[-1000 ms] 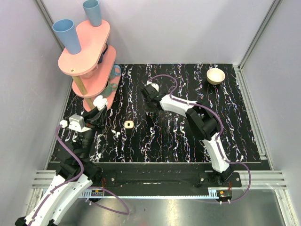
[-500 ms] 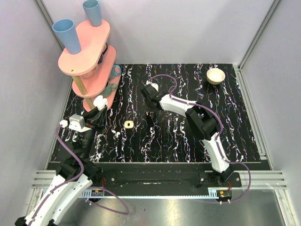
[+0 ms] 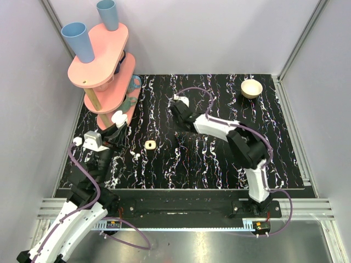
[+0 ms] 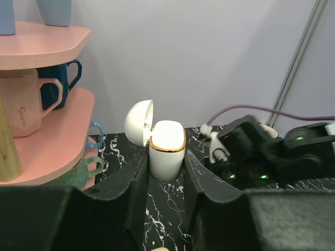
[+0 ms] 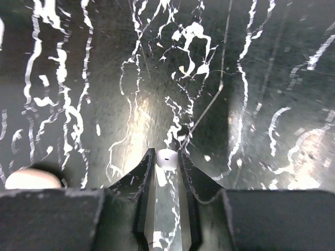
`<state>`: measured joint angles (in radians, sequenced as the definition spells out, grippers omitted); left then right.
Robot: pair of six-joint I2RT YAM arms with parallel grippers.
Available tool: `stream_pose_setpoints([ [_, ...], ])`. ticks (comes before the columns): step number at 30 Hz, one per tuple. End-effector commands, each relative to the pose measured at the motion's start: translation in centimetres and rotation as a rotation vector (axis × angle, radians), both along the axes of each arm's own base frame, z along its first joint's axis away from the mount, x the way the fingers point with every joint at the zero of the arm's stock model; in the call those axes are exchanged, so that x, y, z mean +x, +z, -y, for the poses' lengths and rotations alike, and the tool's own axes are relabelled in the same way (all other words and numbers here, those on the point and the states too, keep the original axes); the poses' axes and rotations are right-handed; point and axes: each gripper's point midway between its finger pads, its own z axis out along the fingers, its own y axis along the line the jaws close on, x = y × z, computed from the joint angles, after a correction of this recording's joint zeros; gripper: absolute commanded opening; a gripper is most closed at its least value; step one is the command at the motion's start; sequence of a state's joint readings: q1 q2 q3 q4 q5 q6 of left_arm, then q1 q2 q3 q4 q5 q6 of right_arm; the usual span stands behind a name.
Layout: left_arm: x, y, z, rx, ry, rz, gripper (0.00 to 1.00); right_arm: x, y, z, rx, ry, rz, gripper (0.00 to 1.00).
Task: Insert the wireless bluetooth earbuds into the charging case
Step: Pick up the left earbud from the center of the board, then insert the left earbud into the left side groove of the charging case.
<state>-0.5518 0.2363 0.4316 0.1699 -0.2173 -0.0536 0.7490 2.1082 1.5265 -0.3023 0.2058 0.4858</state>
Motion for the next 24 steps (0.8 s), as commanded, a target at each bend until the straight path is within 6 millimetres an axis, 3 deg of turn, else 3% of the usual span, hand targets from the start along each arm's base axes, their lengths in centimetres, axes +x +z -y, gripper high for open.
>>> stream_pose_setpoints([
  [1, -0.2, 1.6, 0.6, -0.024, -0.033, 0.048, 0.00, 0.3, 13.0, -1.1, 0.192, -0.006, 0.353, 0.09],
  [9, -0.1, 2.3, 2.2, -0.047, -0.108, 0.086, 0.00, -2.9, 23.8, -0.2, 0.371, -0.040, 0.632, 0.08],
  [14, 0.1, 2.2, 3.4, -0.055, -0.161, 0.098, 0.00, -6.0, 32.1, 0.4, 0.513, -0.031, 0.813, 0.08],
  [20, 0.5, 2.4, 4.0, -0.055, -0.176, 0.104, 0.00, -10.3, 36.8, -0.2, 0.624, 0.037, 0.981, 0.08],
  [24, 0.5, 2.5, 4.3, -0.060, -0.192, 0.112, 0.00, -12.7, 37.8, -1.4, 0.661, 0.100, 1.055, 0.08],
])
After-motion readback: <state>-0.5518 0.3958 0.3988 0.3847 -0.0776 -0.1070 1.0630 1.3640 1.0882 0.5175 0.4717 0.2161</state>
